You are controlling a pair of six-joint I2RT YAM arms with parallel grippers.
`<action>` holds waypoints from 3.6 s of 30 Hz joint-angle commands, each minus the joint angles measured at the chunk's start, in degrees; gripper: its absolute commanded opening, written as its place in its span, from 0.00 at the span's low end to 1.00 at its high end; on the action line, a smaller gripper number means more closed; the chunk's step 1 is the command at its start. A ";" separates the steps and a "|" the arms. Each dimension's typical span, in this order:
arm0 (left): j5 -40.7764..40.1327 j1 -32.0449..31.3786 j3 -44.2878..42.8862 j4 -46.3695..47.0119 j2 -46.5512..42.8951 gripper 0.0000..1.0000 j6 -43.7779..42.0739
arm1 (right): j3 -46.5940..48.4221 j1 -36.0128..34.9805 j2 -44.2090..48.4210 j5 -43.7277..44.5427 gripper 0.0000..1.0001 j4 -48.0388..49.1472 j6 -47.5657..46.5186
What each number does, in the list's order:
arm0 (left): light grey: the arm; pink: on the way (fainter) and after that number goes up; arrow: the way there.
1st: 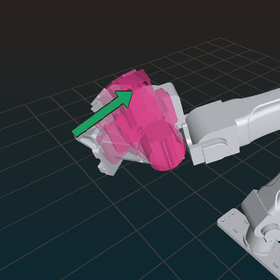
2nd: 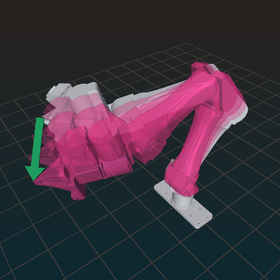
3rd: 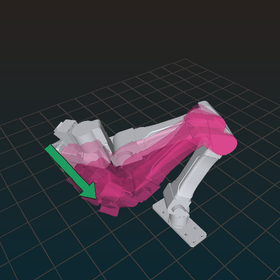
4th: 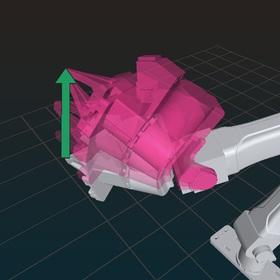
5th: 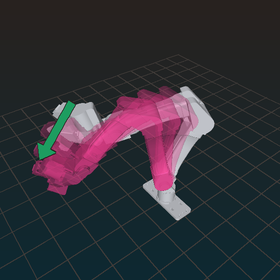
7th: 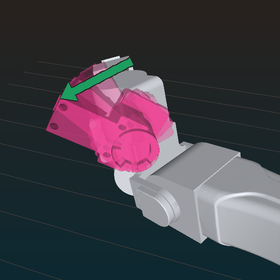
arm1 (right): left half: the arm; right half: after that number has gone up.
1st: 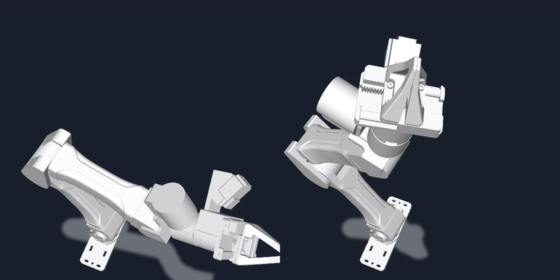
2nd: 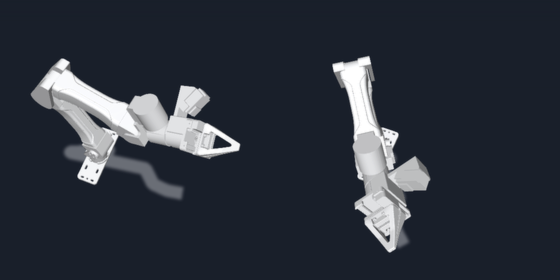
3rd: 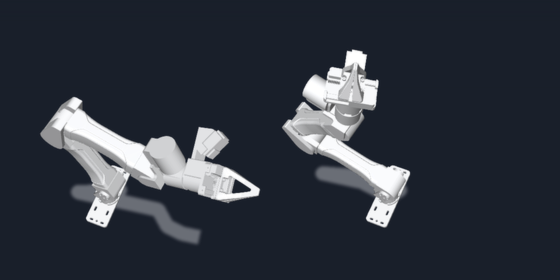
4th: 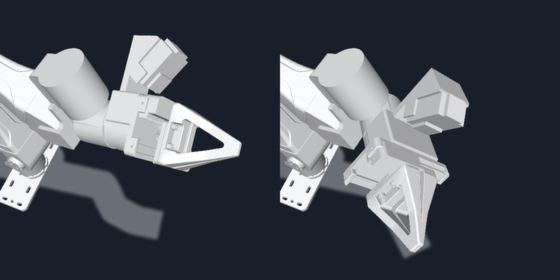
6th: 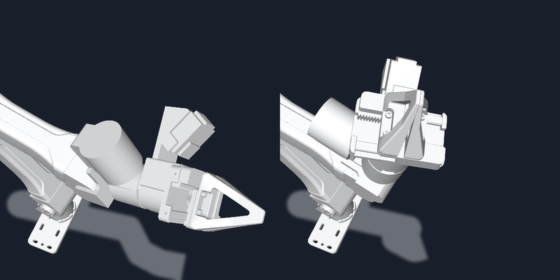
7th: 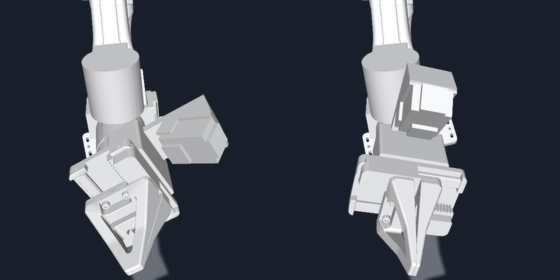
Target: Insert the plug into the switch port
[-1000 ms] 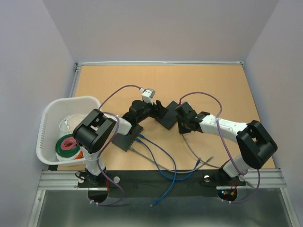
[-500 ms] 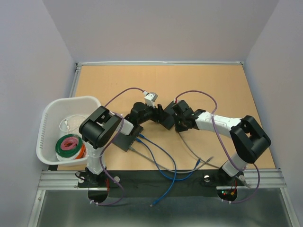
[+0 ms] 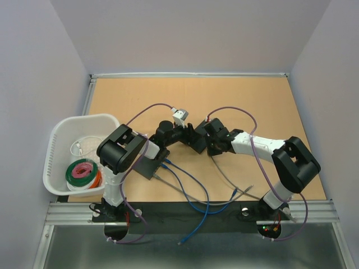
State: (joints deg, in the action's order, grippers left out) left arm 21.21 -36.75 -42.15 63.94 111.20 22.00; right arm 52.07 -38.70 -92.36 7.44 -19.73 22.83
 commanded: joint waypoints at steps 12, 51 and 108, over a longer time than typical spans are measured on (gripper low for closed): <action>-8.28 -0.51 0.93 -1.28 -5.54 0.68 -4.33 | 4.00 -0.06 1.13 -1.20 0.00 2.41 -0.77; -6.89 -0.95 -5.31 -7.43 2.36 0.67 -7.76 | 3.12 -2.17 -0.54 0.73 0.00 4.17 -3.32; 2.61 -0.95 -7.86 -8.83 5.43 0.64 -10.40 | 0.40 -3.05 -2.21 1.43 0.01 17.53 -15.80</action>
State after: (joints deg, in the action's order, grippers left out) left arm 19.11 -36.45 -48.95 57.19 115.87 12.21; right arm 50.57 -41.01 -93.51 8.08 -11.33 6.66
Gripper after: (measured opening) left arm 0.647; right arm 0.152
